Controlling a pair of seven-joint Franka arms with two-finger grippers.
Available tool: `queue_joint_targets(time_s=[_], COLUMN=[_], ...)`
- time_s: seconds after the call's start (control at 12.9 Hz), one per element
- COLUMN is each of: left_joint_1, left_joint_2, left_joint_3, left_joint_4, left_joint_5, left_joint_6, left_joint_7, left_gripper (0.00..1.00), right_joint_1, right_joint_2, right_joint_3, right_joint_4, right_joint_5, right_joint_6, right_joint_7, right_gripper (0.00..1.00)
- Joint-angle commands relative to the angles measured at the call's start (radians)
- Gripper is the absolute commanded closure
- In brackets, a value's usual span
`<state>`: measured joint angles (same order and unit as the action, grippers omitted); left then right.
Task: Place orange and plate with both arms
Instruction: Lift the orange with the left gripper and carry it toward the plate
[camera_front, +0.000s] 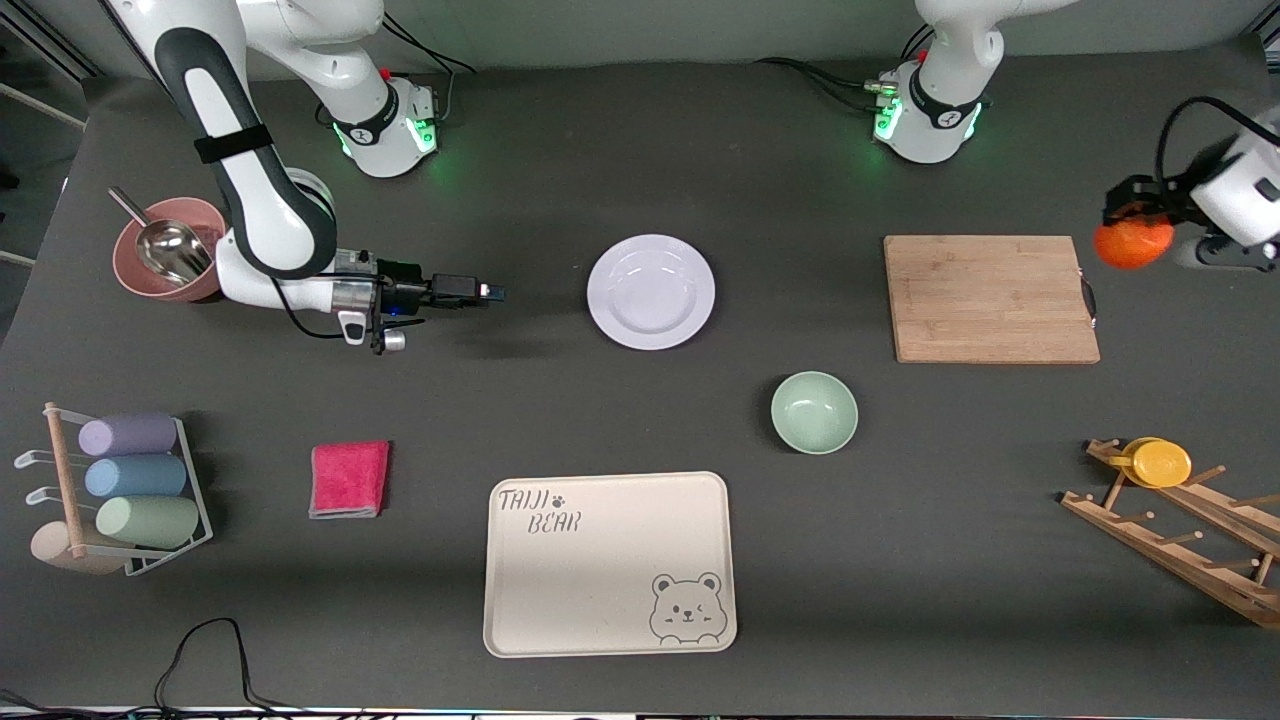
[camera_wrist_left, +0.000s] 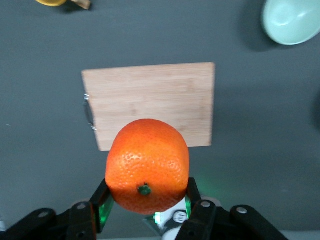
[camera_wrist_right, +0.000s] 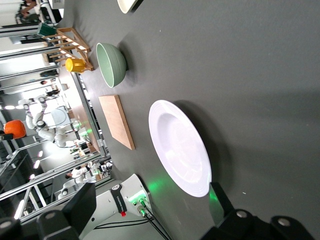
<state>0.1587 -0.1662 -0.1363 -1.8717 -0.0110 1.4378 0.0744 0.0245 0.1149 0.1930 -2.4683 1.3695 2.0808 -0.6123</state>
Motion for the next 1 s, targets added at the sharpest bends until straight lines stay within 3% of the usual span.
queue_joint_targets(time_s=[0.0,0.15,0.46,0.7,0.93], left_joint_1=[-0.005,-0.008,-0.022,-0.186,-0.330], left_joint_2=[-0.012,0.020,0.186,0.353,0.518], left_joint_3=[-0.141,-0.263,-0.567,-0.600,-0.595], left_joint_4=[-0.004,-0.004,0.006,0.022,0.035], left_joint_5=[-0.082,-0.139,-0.150,-0.110,0.032], left_joint_6=[0.001,0.086,0.333,0.527,0.686], left_joint_7=[-0.178,-0.340,-0.741,-0.944,-1.148], left_gripper=[1.00,1.00,1.00,1.00,1.00], right_joint_1=[0.011,0.011,0.011,0.009,0.002], right_joint_2=[-0.003,0.003,0.121,0.157,0.166], right_joint_3=[0.000,0.000,0.008,0.057,0.135], right_joint_4=[-0.017,-0.014,0.000,0.015,0.023], right_joint_5=[0.046,0.123,0.256,0.258,0.282], right_joint_6=[0.021,0.028,0.048,0.135,0.222], right_joint_7=[-0.061,-0.118,-0.370,-0.425,-0.423], right_gripper=[0.00,0.00,0.00,0.00,0.01])
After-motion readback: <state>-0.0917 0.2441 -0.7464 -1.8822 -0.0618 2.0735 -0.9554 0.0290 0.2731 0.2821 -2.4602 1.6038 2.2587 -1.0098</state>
